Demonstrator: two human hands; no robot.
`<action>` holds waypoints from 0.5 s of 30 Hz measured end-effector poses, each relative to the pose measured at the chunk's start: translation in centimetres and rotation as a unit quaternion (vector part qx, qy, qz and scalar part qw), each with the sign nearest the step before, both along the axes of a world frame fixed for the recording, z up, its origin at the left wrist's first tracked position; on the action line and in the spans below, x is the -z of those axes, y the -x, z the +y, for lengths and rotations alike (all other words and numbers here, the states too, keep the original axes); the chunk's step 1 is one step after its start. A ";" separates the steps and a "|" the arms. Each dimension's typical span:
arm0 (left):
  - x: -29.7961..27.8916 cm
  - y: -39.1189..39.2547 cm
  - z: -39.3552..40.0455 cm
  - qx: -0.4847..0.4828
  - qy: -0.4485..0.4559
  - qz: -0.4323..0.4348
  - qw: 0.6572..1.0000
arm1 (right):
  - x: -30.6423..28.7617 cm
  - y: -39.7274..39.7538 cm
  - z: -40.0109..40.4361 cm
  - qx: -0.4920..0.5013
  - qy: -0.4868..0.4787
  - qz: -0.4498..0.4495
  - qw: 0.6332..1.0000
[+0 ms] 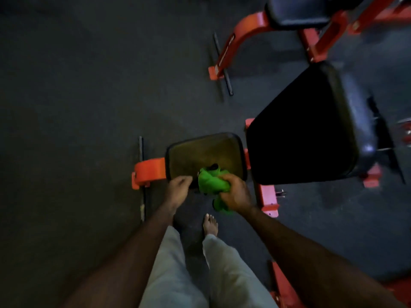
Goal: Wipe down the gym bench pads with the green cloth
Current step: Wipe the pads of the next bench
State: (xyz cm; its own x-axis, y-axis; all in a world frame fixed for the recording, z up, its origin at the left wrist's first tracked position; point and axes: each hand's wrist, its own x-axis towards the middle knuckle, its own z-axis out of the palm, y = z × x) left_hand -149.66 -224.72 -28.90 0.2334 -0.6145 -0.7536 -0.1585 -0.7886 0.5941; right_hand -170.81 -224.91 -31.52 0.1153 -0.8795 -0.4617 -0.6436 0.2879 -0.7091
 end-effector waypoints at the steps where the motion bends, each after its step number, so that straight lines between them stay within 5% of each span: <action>1: -1.7 -0.3 0.8 -0.029 -0.005 0.025 0.999 | -1.4 -0.2 0.6 0.004 -0.009 -0.004 1.000; 9: -13.7 -5.4 3.1 -0.119 0.022 0.072 0.990 | -13.2 -7.2 -1.9 0.021 -0.031 -0.070 0.997; 15: -18.9 -10.6 3.3 -0.208 0.094 0.104 0.968 | -18.5 -17.0 -3.4 -0.063 -0.005 -0.162 0.985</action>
State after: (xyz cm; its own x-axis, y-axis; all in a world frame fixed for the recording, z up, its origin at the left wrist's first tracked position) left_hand -139.11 -221.45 -10.01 0.3451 -0.6301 -0.6956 0.2889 -0.6339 0.7175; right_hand -153.78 -228.27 -13.04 0.3663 -0.8440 -0.3919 -0.4152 0.2286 -0.8805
